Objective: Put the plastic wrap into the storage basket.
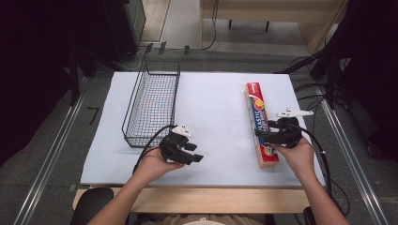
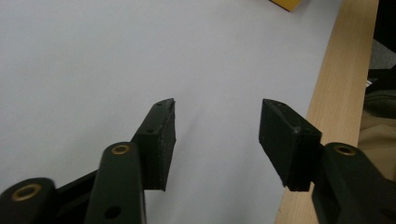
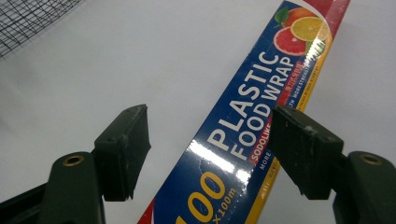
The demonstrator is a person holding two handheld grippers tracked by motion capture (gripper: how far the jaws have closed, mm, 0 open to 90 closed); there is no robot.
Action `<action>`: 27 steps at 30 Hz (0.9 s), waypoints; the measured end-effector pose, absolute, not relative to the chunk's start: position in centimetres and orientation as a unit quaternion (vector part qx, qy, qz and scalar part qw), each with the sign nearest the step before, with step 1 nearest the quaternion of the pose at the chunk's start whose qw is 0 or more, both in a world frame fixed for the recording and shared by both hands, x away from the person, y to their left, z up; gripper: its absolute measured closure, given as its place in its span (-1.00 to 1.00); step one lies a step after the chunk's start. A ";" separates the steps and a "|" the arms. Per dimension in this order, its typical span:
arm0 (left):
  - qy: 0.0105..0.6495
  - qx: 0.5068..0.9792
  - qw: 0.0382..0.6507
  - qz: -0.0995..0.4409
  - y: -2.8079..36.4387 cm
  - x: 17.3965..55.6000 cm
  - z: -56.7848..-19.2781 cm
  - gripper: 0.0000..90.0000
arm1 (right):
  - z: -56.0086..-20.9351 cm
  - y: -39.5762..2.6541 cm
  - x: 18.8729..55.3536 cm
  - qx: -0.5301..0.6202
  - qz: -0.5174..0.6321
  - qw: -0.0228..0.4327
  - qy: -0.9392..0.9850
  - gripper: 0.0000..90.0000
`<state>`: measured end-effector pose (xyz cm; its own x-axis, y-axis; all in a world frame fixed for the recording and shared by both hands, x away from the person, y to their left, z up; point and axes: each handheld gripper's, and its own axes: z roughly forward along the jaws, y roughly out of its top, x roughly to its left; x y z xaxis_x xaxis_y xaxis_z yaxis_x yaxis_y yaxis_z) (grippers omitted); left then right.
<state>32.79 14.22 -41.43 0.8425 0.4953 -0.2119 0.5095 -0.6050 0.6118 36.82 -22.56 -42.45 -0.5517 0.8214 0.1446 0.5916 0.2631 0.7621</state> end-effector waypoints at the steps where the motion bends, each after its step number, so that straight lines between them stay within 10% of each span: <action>1: 0.282 0.895 0.346 -0.014 14.3 32.8 -41.4 0.00 | -42.5 -22.6 36.8 0.451 0.405 0.142 0.783 -0.33; 27: 0.297 0.888 0.351 -0.023 15.4 33.4 -41.5 -0.17 | -42.8 -22.8 36.4 0.454 0.389 0.137 0.790 -0.39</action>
